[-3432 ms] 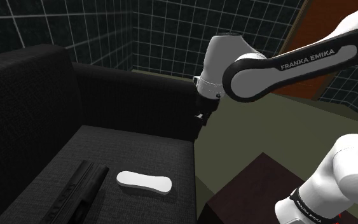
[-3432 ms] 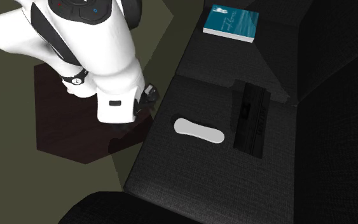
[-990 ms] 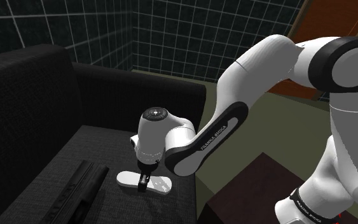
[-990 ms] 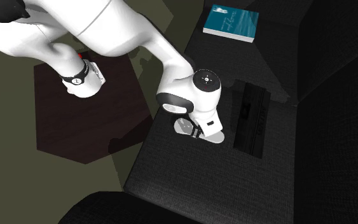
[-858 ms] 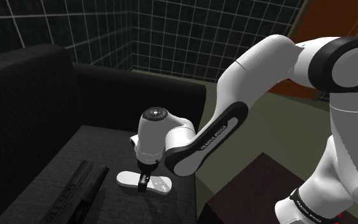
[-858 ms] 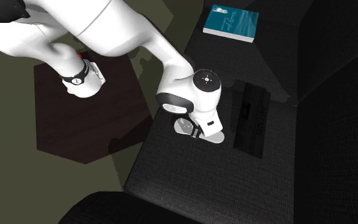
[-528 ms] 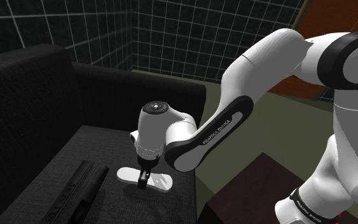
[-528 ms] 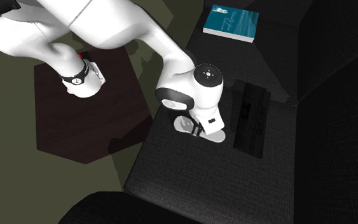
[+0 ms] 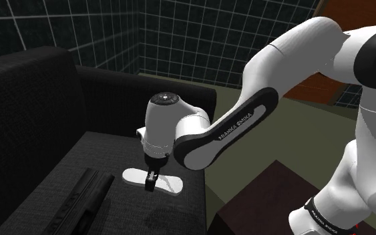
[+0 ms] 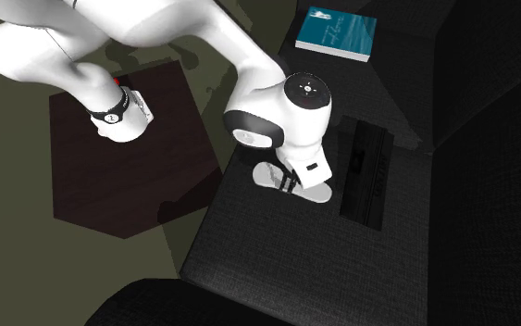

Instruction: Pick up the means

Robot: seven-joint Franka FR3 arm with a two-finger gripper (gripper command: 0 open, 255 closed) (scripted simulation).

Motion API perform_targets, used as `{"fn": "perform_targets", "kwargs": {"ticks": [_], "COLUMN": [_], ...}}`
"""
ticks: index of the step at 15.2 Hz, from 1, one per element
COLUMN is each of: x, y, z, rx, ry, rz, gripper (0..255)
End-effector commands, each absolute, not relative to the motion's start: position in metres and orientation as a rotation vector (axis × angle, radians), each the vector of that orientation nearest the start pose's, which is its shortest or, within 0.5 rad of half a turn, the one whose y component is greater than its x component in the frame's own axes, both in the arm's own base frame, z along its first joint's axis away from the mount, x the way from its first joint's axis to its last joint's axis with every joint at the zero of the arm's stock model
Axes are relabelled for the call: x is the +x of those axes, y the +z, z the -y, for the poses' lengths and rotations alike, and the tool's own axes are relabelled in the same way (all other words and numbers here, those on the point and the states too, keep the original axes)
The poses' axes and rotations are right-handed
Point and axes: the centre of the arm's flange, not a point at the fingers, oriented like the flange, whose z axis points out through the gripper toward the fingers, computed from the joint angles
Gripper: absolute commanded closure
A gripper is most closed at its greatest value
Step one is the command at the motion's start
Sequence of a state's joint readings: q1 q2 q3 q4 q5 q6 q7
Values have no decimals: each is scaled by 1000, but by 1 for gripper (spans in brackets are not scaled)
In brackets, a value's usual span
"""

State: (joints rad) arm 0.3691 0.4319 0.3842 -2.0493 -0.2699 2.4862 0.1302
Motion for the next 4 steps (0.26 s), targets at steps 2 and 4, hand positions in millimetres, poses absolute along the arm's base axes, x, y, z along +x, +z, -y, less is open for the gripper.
{"fn": "perform_targets", "kwargs": {"ticks": [2,4], "x": [440,440], "y": [260,261], "z": [-407,-407], "rx": [-2884,-2884], "ry": [-77,-77], "rz": [1217,1217], "gripper": [255,255]}}
